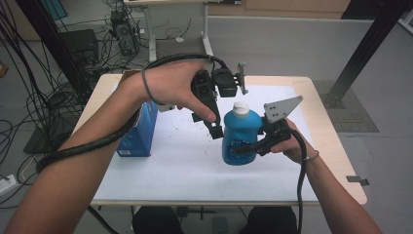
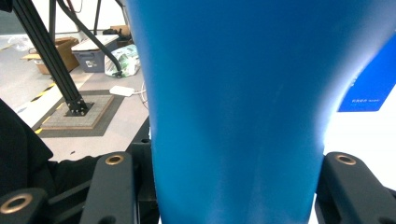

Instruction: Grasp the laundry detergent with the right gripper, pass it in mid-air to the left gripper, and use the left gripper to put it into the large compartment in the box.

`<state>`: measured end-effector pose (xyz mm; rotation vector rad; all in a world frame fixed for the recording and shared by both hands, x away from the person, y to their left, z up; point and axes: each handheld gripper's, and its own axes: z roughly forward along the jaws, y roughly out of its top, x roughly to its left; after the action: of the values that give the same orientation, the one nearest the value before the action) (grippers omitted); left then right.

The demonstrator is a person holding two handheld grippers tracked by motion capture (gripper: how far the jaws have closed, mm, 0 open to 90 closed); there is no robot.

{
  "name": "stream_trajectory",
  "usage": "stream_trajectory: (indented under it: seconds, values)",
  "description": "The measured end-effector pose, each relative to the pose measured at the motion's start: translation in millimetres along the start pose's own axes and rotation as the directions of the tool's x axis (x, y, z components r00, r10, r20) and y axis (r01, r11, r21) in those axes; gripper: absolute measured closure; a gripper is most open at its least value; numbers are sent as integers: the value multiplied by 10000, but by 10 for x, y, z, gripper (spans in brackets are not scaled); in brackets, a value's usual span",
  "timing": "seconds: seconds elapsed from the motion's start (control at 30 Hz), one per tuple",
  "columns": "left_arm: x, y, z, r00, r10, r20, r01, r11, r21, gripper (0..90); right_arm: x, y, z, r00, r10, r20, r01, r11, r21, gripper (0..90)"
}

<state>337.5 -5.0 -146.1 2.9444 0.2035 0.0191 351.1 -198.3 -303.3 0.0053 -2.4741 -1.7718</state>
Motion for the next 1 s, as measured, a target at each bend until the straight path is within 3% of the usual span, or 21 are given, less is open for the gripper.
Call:
stream_trajectory:
  seconds: [1.0]
  values:
    - [-76,224,93,9986,520,-25,-519,9983,250,119,-8,118,159,9994,-231,-254,233,9997,72,447]
